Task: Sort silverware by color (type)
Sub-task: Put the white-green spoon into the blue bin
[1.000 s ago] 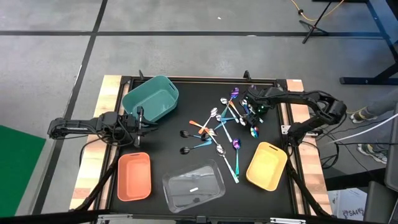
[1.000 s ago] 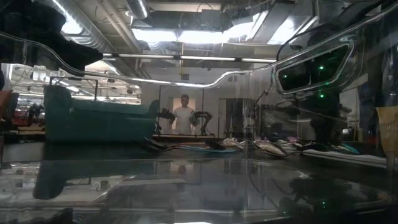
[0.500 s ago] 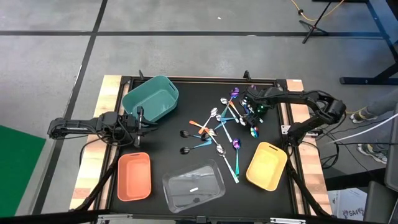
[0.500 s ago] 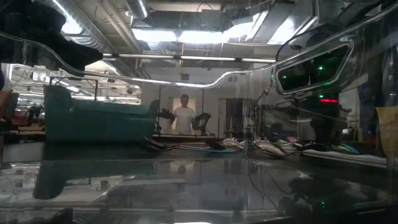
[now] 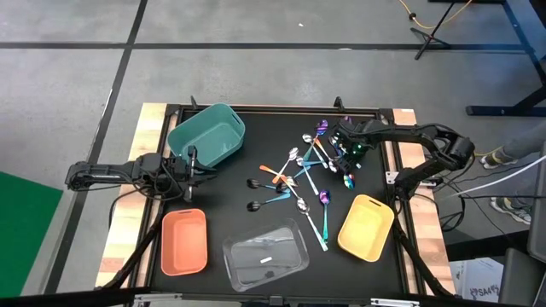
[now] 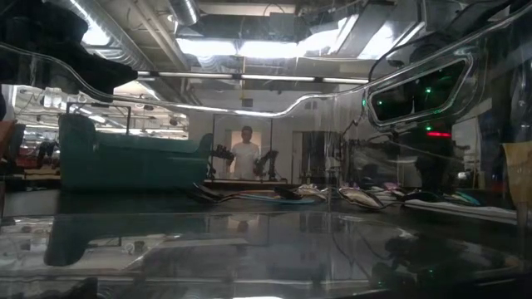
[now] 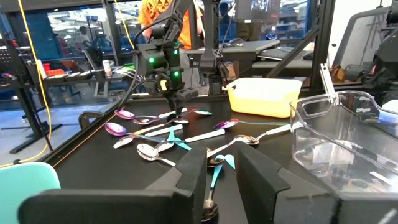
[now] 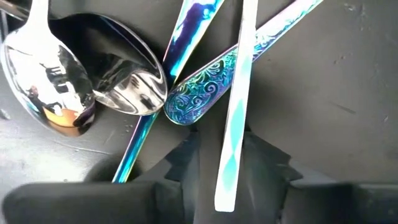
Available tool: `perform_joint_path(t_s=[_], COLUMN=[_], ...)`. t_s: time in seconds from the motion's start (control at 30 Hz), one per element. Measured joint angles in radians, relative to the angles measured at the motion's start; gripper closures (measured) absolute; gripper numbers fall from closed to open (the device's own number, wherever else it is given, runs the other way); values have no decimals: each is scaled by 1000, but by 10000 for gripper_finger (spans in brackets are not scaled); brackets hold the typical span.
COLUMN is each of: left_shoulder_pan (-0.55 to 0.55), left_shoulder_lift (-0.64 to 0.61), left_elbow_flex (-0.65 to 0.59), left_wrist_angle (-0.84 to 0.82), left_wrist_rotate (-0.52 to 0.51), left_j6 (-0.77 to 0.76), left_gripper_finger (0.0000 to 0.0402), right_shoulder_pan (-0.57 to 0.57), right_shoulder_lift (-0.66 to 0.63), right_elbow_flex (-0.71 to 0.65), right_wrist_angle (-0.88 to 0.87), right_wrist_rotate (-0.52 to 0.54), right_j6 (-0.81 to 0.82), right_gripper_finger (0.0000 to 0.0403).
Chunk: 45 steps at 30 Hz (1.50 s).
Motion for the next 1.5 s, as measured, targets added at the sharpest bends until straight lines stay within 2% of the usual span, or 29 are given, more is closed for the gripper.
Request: perform_joint_path(t_s=[0.4,0.63,1.3,1.5], left_shoulder_pan=[0,0,0,0], left_shoulder_lift=[0,0,0,0], left_elbow_flex=[0,0,0,0], left_wrist_angle=[0,0,0,0], left_wrist_rotate=[0,0,0,0], left_j6=[1,1,2,2], left_gripper_finger=[326,326,326,326], right_shoulder_pan=[0,0,0,-2], right_shoulder_lift=[0,0,-26,-66], right_elbow_flex=[0,0,-2,56], right_wrist_angle=[1,-1,-13,-111], right_wrist_rotate=[0,4,9,90], right_j6=[1,1,-7,-9], right_gripper_finger=[348,395,400,401])
